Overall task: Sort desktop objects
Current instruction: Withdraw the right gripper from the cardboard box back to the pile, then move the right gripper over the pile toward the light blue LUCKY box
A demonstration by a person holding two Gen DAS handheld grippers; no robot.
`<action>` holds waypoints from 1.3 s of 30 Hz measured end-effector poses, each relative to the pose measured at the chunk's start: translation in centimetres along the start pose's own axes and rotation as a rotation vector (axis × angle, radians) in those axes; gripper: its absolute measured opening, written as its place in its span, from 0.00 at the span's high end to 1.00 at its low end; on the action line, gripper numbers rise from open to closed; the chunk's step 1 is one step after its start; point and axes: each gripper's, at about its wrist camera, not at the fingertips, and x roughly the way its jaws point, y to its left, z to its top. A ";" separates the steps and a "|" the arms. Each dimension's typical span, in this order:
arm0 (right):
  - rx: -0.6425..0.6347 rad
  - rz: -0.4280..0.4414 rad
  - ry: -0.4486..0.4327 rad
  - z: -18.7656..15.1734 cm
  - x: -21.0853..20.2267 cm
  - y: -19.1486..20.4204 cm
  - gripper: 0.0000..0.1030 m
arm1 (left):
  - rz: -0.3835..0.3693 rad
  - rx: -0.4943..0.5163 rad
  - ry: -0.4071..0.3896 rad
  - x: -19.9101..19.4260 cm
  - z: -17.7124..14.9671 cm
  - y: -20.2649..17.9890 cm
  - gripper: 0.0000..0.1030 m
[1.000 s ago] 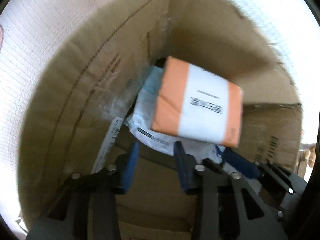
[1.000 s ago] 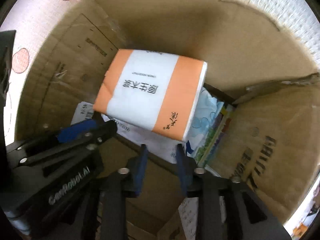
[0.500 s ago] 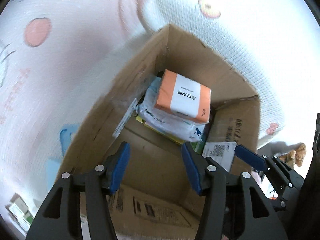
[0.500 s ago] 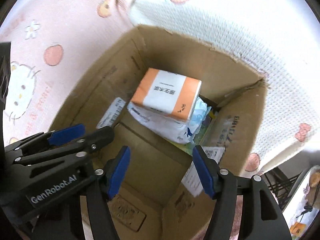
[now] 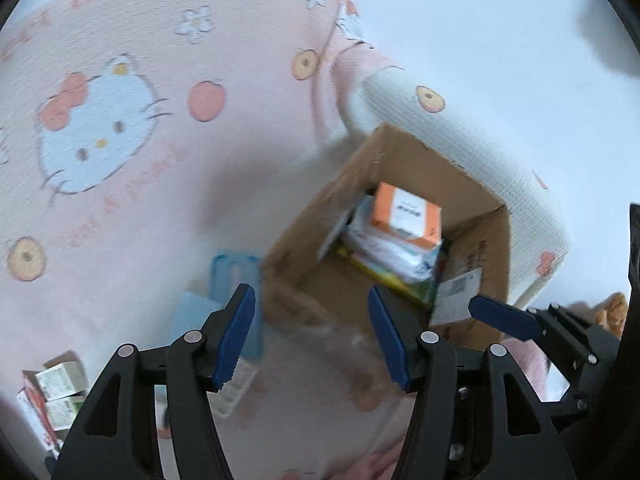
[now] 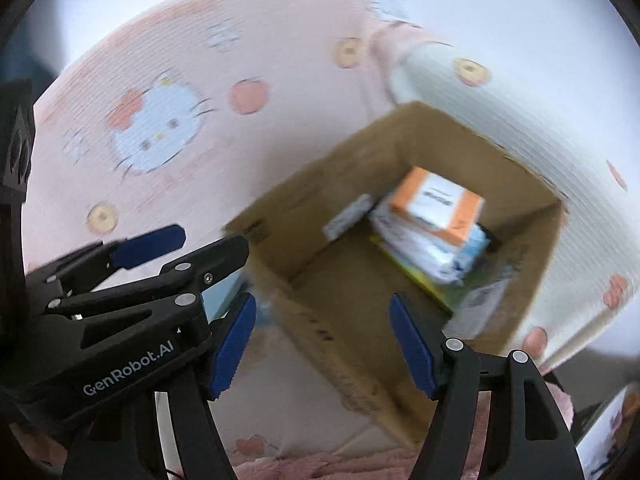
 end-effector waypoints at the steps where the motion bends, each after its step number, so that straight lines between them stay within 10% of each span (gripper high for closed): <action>1: -0.017 0.017 0.002 -0.2 0.1 0.8 0.34 | 0.009 -0.012 -0.003 -0.4 -0.4 0.8 0.39; 15: -0.357 0.205 0.129 -4.0 7.0 15.2 0.34 | 0.206 -0.206 -0.057 -4.0 -10.4 16.9 0.39; 23: -0.319 0.419 0.236 -4.2 11.3 20.6 0.33 | 0.410 -0.211 0.032 -5.4 -17.1 24.8 0.39; 39: -0.447 0.656 0.315 -7.9 18.9 31.8 0.30 | 0.352 -0.802 -0.019 -5.6 -27.3 36.4 0.39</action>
